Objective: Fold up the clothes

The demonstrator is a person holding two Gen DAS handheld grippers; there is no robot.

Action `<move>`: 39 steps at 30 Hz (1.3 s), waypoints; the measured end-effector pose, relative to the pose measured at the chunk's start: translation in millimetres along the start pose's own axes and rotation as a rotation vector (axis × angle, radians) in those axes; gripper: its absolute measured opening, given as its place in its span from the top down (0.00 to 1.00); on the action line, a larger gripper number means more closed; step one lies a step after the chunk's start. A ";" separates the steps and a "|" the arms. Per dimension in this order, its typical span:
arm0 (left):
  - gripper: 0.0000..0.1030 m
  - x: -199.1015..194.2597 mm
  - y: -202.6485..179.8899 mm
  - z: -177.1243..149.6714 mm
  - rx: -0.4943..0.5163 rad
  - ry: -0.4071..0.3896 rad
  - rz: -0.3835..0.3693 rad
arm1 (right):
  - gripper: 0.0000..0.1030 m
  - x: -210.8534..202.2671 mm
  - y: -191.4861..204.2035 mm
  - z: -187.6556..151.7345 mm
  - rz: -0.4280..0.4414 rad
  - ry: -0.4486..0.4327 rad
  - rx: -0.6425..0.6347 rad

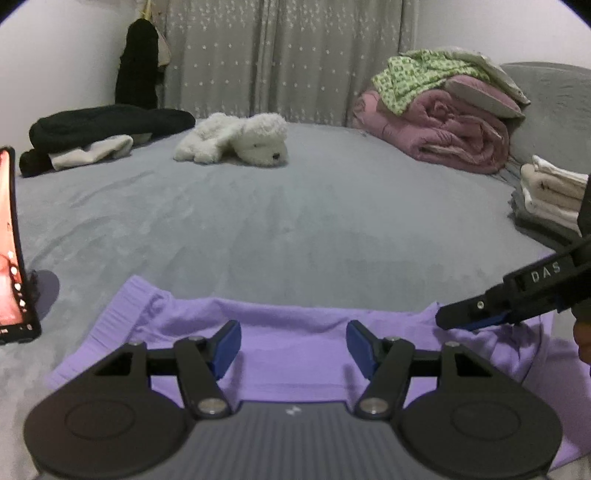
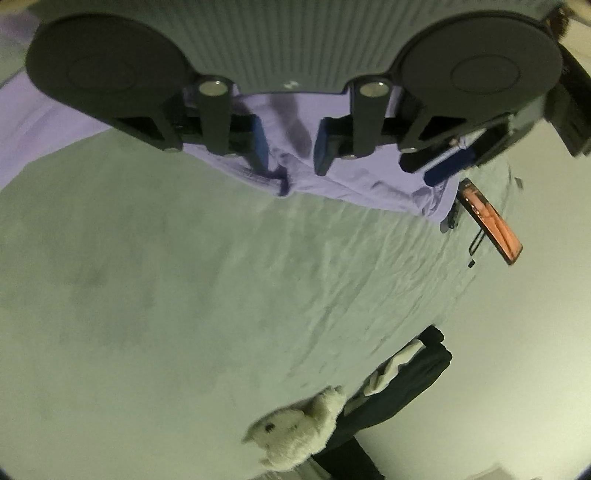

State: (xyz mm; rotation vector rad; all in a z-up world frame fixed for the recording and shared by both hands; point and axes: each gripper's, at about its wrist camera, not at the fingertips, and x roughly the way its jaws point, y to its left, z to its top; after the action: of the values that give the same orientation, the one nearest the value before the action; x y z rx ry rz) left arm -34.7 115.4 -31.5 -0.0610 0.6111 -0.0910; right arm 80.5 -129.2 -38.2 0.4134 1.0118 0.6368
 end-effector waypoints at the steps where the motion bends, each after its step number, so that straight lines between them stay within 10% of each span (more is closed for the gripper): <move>1: 0.38 1.6 1.1 -1.2 -0.002 0.007 -0.001 | 0.73 2.2 -0.8 1.4 0.005 0.004 0.006; 17: 0.34 13.0 1.5 -12.6 0.051 0.051 0.006 | 0.94 -1.0 -22.0 21.2 0.155 -0.111 0.203; 30: 0.32 13.5 6.8 -5.0 0.056 0.078 -0.022 | 0.95 14.1 -29.7 24.4 0.048 -0.158 0.203; 39: 0.34 24.4 43.4 4.1 -0.060 0.091 0.092 | 0.95 26.2 -16.6 16.9 -0.037 -0.182 0.080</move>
State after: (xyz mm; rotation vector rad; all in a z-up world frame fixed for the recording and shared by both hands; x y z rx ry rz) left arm -9.5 156.1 -45.7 -0.0871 0.7067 0.0139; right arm 110.1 -124.8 -56.9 0.5124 0.8709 0.5165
